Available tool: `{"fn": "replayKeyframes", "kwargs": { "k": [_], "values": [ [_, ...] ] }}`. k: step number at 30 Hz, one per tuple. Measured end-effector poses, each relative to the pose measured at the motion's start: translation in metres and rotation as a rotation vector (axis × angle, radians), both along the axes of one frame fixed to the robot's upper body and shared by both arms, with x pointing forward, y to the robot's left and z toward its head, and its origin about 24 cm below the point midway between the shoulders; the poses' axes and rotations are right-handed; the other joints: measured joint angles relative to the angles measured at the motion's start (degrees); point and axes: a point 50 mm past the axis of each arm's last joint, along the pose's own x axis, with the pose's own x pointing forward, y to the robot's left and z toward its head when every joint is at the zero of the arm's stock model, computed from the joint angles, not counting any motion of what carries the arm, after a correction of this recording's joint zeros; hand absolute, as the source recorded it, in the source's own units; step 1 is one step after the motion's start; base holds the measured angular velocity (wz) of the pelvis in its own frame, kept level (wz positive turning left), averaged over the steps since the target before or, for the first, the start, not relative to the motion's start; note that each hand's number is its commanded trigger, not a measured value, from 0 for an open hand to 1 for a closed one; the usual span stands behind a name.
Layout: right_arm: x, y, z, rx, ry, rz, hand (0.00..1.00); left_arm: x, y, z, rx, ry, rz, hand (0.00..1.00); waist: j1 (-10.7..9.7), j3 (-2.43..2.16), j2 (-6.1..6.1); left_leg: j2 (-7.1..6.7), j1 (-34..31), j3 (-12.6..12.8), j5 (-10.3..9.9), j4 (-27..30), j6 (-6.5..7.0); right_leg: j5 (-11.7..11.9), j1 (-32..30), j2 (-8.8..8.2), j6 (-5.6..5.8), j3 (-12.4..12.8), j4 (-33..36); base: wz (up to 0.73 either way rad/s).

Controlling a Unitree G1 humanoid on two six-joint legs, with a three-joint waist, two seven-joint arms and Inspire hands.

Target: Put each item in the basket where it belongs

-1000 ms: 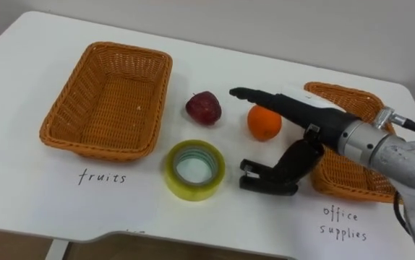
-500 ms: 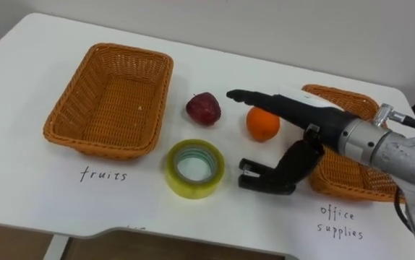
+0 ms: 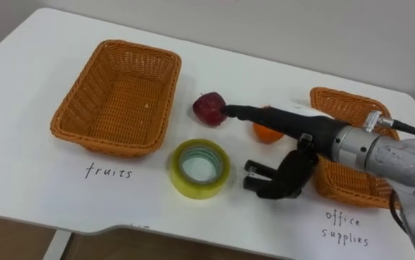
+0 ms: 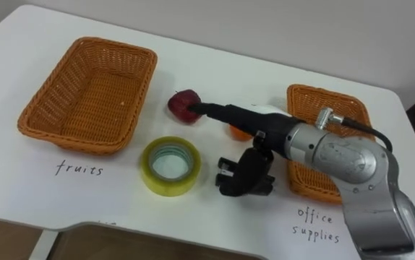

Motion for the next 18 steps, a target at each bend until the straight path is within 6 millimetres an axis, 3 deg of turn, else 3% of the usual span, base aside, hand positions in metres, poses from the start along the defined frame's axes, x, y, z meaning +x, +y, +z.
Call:
{"fn": "replayKeyframes", "kwargs": {
  "k": [7,18],
  "values": [
    [0.001,0.003,-0.022,-0.015,0.106,0.006,0.0,0.003,-0.001,0.0,0.005,0.005,-0.017,0.0,0.41,0.09,-0.18,0.02,-0.03,-0.15,0.13,-0.22,-0.08,0.04,-0.1,0.03,-0.06,-0.38,0.0,0.0],
    [0.004,-0.005,-0.037,-0.033,0.175,-0.041,0.0,0.004,-0.001,0.0,0.021,0.009,-0.03,0.0,0.32,0.18,0.06,0.03,-0.11,-0.39,0.13,0.06,-0.08,0.05,-0.12,0.04,-0.06,-0.89,-0.06,0.01]
  ]
}}
